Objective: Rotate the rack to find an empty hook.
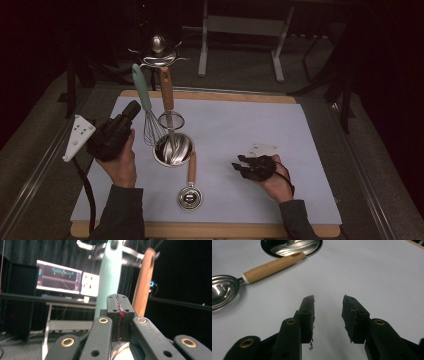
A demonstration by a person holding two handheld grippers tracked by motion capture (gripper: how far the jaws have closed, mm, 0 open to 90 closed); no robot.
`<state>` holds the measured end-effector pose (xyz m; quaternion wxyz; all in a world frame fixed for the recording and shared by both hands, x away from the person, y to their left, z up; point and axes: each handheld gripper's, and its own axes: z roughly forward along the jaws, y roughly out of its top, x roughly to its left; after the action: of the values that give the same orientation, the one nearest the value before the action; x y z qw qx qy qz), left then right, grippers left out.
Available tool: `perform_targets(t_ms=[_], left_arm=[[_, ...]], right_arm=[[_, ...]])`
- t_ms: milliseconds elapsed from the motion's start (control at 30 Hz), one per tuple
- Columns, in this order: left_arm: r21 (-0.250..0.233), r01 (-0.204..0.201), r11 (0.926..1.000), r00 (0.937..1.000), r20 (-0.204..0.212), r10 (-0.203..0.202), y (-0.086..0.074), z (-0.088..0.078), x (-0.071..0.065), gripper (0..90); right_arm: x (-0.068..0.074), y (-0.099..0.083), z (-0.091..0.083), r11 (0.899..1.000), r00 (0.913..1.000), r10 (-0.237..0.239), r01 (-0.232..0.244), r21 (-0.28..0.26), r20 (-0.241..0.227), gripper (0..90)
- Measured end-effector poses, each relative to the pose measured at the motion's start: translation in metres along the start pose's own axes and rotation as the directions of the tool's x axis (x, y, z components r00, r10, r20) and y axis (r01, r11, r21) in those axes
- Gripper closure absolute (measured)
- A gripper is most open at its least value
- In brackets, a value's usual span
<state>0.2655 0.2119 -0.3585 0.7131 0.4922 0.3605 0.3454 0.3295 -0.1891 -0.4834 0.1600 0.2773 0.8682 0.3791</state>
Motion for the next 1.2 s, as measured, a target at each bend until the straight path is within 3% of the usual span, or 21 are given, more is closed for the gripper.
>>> perform_targets(t_ms=[333,633,800,1200], left_arm=[[-0.066,-0.012,0.9978,0.9999,0.003,0.013,0.030,0.019,-0.004,90.0],[-0.085,-0.030,0.9959,0.9995,0.008,0.031,0.048,0.028,-0.006,90.0],[-0.074,-0.041,0.9964,0.9991,0.010,0.041,0.054,0.035,-0.006,90.0],[-0.059,-0.064,0.9962,0.9979,0.001,0.064,0.056,0.042,-0.006,90.0]], right_arm=[[-0.008,-0.009,-0.003,0.999,0.9992,0.032,-0.033,0.016,0.023,61.6],[-0.009,-0.011,-0.003,0.999,0.9990,0.039,-0.040,0.022,0.019,61.3],[-0.010,-0.015,0.002,0.998,0.9990,0.040,-0.041,0.043,0.017,61.4],[-0.012,-0.016,0.002,0.998,0.9985,0.052,-0.053,0.037,0.020,61.2]])
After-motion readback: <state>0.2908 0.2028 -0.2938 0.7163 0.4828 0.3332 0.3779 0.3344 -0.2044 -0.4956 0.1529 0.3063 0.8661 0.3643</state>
